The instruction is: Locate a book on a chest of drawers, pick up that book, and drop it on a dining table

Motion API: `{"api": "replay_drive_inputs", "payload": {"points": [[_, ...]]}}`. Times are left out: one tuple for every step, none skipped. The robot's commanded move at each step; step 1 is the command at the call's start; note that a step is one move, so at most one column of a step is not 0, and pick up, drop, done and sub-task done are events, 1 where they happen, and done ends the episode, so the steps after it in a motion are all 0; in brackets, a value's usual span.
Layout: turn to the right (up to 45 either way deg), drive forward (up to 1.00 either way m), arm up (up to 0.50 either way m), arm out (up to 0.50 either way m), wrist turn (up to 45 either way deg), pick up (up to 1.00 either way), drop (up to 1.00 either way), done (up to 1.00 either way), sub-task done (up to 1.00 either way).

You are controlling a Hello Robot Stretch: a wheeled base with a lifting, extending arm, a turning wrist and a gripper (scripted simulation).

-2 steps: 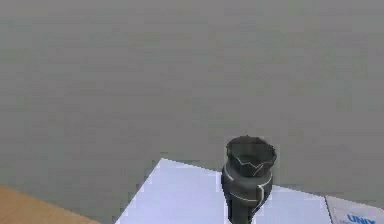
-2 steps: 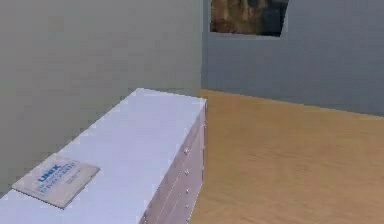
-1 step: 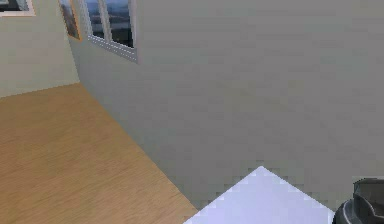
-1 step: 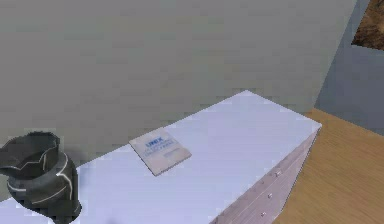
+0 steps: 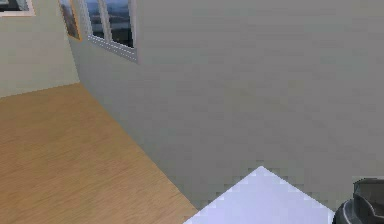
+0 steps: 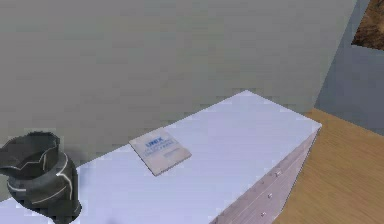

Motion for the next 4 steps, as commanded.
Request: {"api": "replay_drive_inputs", "payload": {"points": [[0.0,0.00,0.38,0.00,0.0,0.00,0.00,0.00,0.00],[0.0,0.00,0.00,0.24,0.0,0.00,0.00,0.00,0.00],[0.0,0.00,0.00,0.00,45.0,0.00,0.00,0.00,0.00],[0.0,0.00,0.00,0.00,45.0,0.00,0.00,0.00,0.00]]}}
